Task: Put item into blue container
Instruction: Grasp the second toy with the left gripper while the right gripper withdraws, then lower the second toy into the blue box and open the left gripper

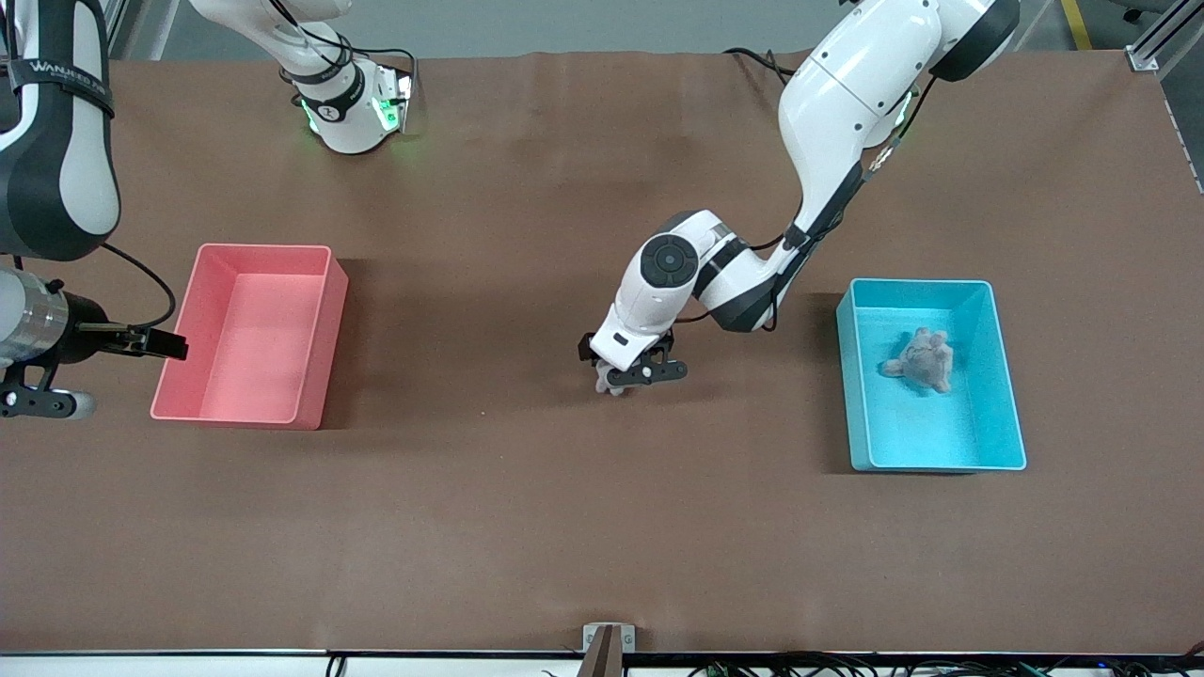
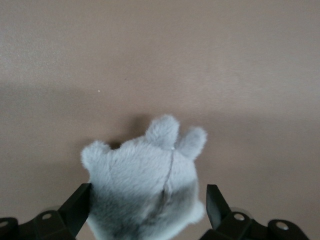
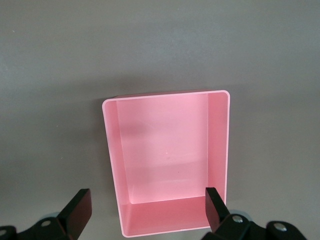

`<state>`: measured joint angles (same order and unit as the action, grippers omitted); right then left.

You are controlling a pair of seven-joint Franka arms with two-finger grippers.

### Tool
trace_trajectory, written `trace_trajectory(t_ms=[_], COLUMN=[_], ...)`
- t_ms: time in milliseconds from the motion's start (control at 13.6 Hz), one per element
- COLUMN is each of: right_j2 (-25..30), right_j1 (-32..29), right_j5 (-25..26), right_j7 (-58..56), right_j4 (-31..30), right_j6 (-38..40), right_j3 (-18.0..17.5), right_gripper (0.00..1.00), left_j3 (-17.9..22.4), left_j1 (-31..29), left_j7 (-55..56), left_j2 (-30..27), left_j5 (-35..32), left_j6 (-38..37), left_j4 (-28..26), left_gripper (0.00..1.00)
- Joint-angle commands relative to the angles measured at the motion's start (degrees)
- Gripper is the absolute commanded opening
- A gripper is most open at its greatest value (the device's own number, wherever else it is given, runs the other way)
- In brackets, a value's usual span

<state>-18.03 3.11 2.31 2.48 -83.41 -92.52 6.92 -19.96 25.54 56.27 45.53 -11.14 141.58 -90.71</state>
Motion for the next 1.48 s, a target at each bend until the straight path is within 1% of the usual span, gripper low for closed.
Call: trace_trajectory(t_ms=[0,74,221,295,369,443,590,738,811,885,1033,1107,1254,1402], right_j2=[-0.3,-0.1,0.0,0.3,0.9,1.5,1.7,2.4,2.6,3.3,3.7,4.1,4.5,5.5], right_j1=[-0.7,-1.0,-2.5,-2.5,-2.6,-2.8,-3.9,-4.1,-4.1,-4.4,-5.1,-5.6,-6.3,-7.1], right_j5=[-0.9,-1.9,-3.5,-4.7,-4.9,-4.9,-4.3,-2.9,-1.4,0.4,0.7,0.7,0.6,0.6], right_j7=[-0.5,-0.7,-0.7,-0.7,-0.7,-1.0,-3.2,-4.1,-4.2,-4.1,-4.2,-4.2,-4.2,-4.5], right_j4=[0.3,0.2,0.0,-0.4,-1.5,-2.0,-2.2,-2.1,-2.1,-2.2,-2.2,-2.2,-2.3,-3.7], right_j6=[0.3,0.5,2.2,2.3,1.5,0.2,-0.1,-0.6,-0.6,-0.6,-0.6,-0.6,-0.6,-0.8], right_j3=[-0.8,-0.8,-0.8,-0.7,-0.7,-0.7,-1.2,-1.3,-2.2,-3.5,-4.3,-4.3,-5.0,-5.9], right_gripper=[1.0,1.0,1.0,1.0,1.0,1.0,1.0,1.0,1.0,1.0,1.0,1.0,1.0,1.0], left_j3=[0.2,0.2,0.2,0.2,0.2,0.3,0.0,-0.3,-0.3,-0.6,-1.2,-1.3,-1.3,-1.2], left_j1=[0.7,0.7,0.6,0.3,0.0,-0.2,-2.4,-4.3,-5.5,-7.2,-11.3,-14.0,-19.4,-25.2], left_j7=[1.7,1.8,2.3,3.0,3.8,3.8,3.3,2.9,1.7,-0.6,-8.0,-11.5,-19.1,-26.2], left_j2=[1.2,1.2,1.1,0.6,0.1,-0.6,-3.9,-8.8,-11.6,-14.0,-18.8,-21.1,-23.4,-23.6], left_j5=[-0.7,-0.7,-0.7,-0.6,-0.6,-0.6,-1.0,-0.8,-0.7,-0.5,-0.4,-0.4,-0.4,-0.5], left_j6=[-0.1,-0.1,-0.1,-0.1,-0.4,-0.8,-4.0,-11.3,-15.8,-19.7,-26.0,-27.7,-28.5,-28.5], left_j4=[1.7,1.7,1.7,1.7,1.7,1.6,1.2,1.1,1.0,0.8,-0.6,-1.9,-4.5,-5.4], left_gripper=[0.78,0.63,0.4,0.32,0.27,0.25,0.25,0.25,0.24,0.25,0.25,0.25,0.24,0.25])
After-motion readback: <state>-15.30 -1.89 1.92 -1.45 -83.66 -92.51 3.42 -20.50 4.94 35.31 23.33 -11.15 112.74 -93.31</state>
